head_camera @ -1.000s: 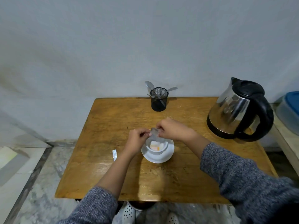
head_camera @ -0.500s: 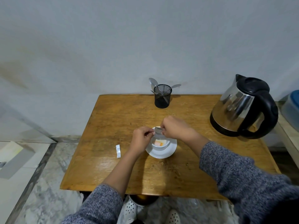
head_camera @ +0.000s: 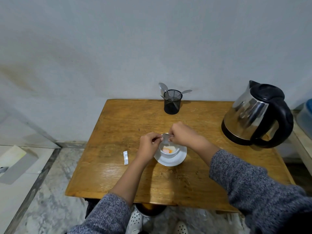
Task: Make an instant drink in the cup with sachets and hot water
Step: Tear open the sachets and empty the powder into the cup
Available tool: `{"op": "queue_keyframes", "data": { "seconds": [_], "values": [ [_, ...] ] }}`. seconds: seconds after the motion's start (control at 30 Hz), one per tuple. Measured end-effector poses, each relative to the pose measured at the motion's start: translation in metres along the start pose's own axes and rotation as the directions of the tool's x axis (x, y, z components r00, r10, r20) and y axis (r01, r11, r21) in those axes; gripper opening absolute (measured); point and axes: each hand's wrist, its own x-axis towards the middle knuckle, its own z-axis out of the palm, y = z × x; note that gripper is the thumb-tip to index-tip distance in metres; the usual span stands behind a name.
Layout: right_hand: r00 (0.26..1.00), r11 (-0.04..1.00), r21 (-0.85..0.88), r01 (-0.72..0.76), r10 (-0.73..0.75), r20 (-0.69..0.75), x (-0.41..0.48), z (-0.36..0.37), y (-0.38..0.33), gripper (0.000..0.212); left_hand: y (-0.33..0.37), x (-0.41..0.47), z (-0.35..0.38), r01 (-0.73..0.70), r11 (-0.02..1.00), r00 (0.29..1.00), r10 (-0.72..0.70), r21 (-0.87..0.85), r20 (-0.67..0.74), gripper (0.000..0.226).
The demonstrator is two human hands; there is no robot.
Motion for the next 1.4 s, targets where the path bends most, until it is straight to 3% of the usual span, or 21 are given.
{"op": "queue_keyframes", "data": {
  "seconds": [0.17, 0.2, 0.27, 0.33, 0.43, 0.47, 0.6, 0.83, 1.0, 1.1, 1.27, 1.4],
  "values": [
    [1.000, 0.999, 0.036, 0.010, -0.009, -0.004, 0.001, -0.001, 0.000, 0.043, 0.002, 0.000, -0.001, 0.008, 1.000, 1.000, -0.008, -0.007, -0.007, 0.014],
    [1.000, 0.998, 0.055, 0.012, -0.011, -0.006, 0.001, -0.001, 0.001, 0.039, 0.003, 0.001, -0.002, 0.008, 1.000, 1.000, -0.008, -0.011, -0.010, 0.014],
    [1.000, 0.998, 0.055, 0.016, -0.015, -0.012, 0.002, -0.002, 0.000, 0.010, 0.004, 0.002, -0.003, 0.005, 1.000, 1.000, -0.006, -0.015, -0.011, 0.013],
    [1.000, 0.997, 0.072, 0.010, -0.009, -0.015, 0.003, -0.003, 0.001, 0.003, 0.005, 0.002, -0.004, 0.014, 1.000, 1.000, -0.015, -0.024, -0.009, 0.013],
    [1.000, 0.994, 0.113, 0.007, -0.004, -0.025, 0.002, -0.005, 0.002, 0.040, 0.004, 0.002, -0.004, 0.017, 0.999, 1.000, -0.018, -0.038, -0.013, 0.013],
    [0.999, 0.992, 0.130, -0.001, 0.005, -0.033, 0.002, -0.004, 0.004, 0.043, 0.004, 0.002, -0.004, 0.018, 0.999, 1.000, -0.019, -0.046, -0.013, 0.013],
    [0.998, 0.979, 0.204, 0.019, -0.007, -0.063, -0.001, -0.002, 0.008, 0.003, 0.002, 0.001, -0.004, 0.046, 0.996, 0.998, -0.048, -0.075, -0.030, 0.013],
    [0.975, 0.892, 0.451, -0.006, 0.105, -0.194, 0.010, 0.005, -0.004, 0.015, -0.003, -0.002, -0.022, 0.130, 0.957, 0.988, -0.148, -0.258, -0.052, 0.009],
    [0.963, 0.776, 0.630, 0.028, 0.147, -0.225, 0.035, 0.036, -0.088, 0.028, -0.053, 0.002, -0.091, 0.207, 0.927, 0.951, -0.265, -0.312, -0.158, 0.005],
    [0.964, 0.766, 0.643, 0.026, 0.152, -0.220, 0.050, 0.068, -0.120, 0.024, -0.079, -0.004, -0.118, 0.265, 0.910, 0.925, -0.333, -0.318, -0.184, 0.008],
    [0.973, 0.804, 0.595, 0.007, 0.131, -0.190, 0.046, 0.098, -0.113, 0.018, -0.086, -0.022, -0.109, 0.335, 0.902, 0.916, -0.380, -0.272, -0.131, 0.010],
    [0.977, 0.897, 0.441, -0.018, 0.111, -0.184, 0.041, 0.128, -0.109, 0.015, -0.104, -0.033, -0.104, 0.393, 0.896, 0.902, -0.419, -0.205, -0.106, 0.013]
  ]
}}
